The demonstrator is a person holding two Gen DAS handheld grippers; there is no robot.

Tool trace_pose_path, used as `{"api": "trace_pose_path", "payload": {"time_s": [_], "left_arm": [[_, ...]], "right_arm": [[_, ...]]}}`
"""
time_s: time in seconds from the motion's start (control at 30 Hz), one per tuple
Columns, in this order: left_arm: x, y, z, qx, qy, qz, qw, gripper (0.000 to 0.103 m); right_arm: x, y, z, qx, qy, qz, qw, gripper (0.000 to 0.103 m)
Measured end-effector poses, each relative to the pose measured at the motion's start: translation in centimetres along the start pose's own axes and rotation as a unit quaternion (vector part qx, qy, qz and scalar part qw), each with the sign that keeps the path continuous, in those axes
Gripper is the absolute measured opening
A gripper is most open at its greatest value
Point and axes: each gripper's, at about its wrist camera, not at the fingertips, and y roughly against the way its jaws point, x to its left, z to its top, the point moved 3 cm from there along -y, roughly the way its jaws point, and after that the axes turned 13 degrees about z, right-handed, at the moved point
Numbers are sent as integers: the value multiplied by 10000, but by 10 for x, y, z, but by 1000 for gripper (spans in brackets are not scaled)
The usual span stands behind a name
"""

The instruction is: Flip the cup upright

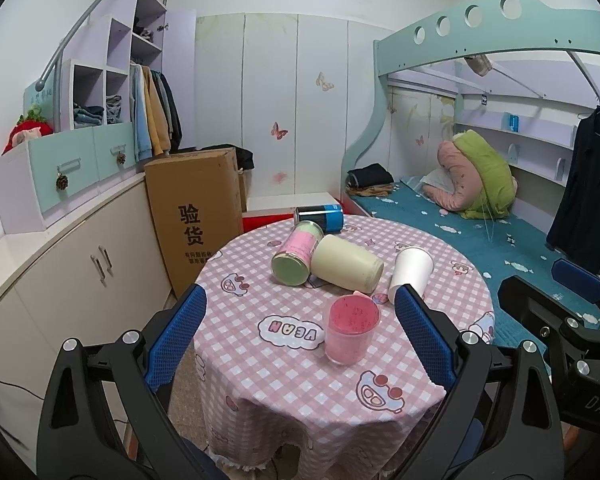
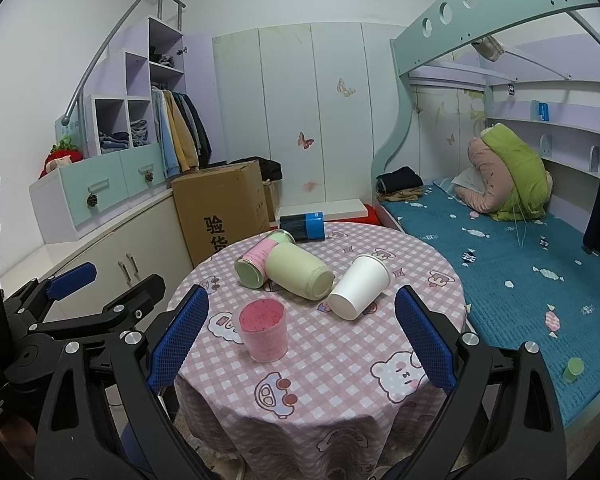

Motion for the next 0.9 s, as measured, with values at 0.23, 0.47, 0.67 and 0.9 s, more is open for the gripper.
{"api": "trace_pose_path", "payload": {"time_s": [0.23, 0.47, 0.67, 0.9], "left_arm": [[-5, -14, -7, 149, -12, -63, 9999, 96], [-14, -44, -29, 637, -133, -243, 9976, 96], [-30, -76, -52, 1222, -272, -463, 9910, 96], [-47, -98, -61, 1468, -310, -566, 9871, 96]], "right_arm": [[-7, -9, -5, 87, -51, -18, 9999, 91], [-20, -27, -18, 353, -136, -157, 9992, 91], [-40, -51, -33, 663, -278, -375, 9967, 91], [-58, -77, -45, 971, -422, -457, 9933, 91]]}}
